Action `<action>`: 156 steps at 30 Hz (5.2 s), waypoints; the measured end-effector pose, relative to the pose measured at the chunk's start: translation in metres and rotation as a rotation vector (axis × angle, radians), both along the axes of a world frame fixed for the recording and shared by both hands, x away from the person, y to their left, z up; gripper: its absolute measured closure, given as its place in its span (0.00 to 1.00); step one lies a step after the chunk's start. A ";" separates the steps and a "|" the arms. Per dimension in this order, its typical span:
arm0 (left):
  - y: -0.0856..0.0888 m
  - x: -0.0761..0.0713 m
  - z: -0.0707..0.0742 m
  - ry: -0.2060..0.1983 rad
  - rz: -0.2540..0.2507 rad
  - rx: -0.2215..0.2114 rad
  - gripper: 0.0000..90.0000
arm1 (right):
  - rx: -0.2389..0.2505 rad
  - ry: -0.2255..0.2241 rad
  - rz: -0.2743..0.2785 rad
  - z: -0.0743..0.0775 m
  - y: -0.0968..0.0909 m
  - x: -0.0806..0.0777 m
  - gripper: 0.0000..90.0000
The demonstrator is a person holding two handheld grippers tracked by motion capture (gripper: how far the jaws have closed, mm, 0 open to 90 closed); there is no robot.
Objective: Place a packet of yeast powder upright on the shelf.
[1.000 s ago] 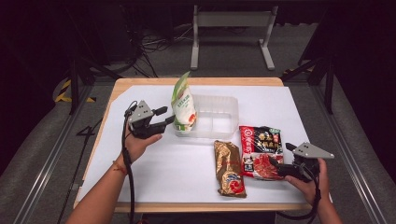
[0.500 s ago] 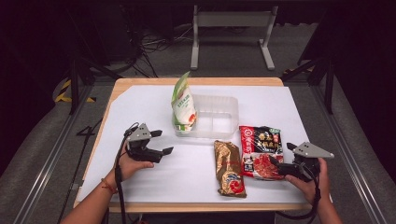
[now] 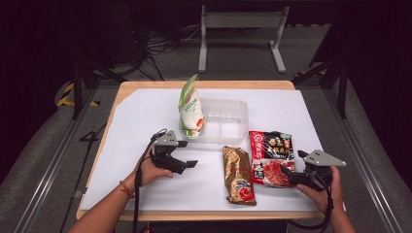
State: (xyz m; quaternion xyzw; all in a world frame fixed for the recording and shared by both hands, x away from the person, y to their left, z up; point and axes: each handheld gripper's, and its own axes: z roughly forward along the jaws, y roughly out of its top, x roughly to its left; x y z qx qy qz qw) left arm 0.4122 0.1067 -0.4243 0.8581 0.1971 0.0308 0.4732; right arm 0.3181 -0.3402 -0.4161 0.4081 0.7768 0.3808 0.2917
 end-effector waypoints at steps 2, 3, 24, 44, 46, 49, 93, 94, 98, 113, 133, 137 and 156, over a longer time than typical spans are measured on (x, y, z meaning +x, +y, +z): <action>-0.012 0.005 0.002 0.025 -0.023 -0.002 0.17 | 0.010 -0.002 0.000 0.001 0.000 -0.003 0.20; -0.016 0.007 0.002 0.031 -0.032 -0.002 0.18 | 0.008 -0.002 -0.002 0.001 -0.001 -0.003 0.20; -0.108 0.032 -0.021 0.246 -0.101 0.033 0.13 | -0.009 -0.012 -0.001 0.002 -0.003 -0.009 0.20; -0.117 0.030 -0.022 0.208 -0.054 -0.035 0.84 | -0.010 -0.005 -0.007 0.000 -0.005 -0.011 0.20; -0.115 0.028 -0.021 0.189 -0.050 -0.035 0.89 | -0.013 -0.007 -0.003 0.000 -0.005 -0.011 0.20; -0.111 0.026 -0.016 0.173 -0.052 -0.050 0.93 | -0.013 -0.010 -0.003 0.001 -0.004 -0.012 0.20; -0.035 -0.022 0.100 -0.168 0.040 -0.330 0.98 | -0.010 -0.021 -0.015 0.003 -0.007 -0.012 0.20; -0.033 -0.022 0.101 -0.173 0.050 -0.339 0.98 | -0.013 -0.021 -0.015 0.003 -0.008 -0.012 0.20; -0.025 -0.020 0.109 -0.187 0.086 -0.358 0.98 | -0.012 -0.019 -0.017 0.003 -0.008 -0.012 0.20; -0.010 -0.014 0.129 -0.268 0.203 -0.399 0.98 | -0.015 -0.015 -0.017 0.002 -0.007 -0.012 0.20; -0.019 0.018 0.131 -0.306 0.321 -0.375 0.98 | -0.014 -0.010 -0.019 0.000 -0.006 -0.012 0.20; -0.021 0.028 0.134 -0.296 0.349 -0.385 0.98 | -0.013 -0.008 -0.017 0.000 -0.006 -0.011 0.20; -0.052 0.061 0.099 -0.270 0.439 -0.287 0.98 | -0.014 -0.006 -0.013 -0.001 -0.006 -0.011 0.20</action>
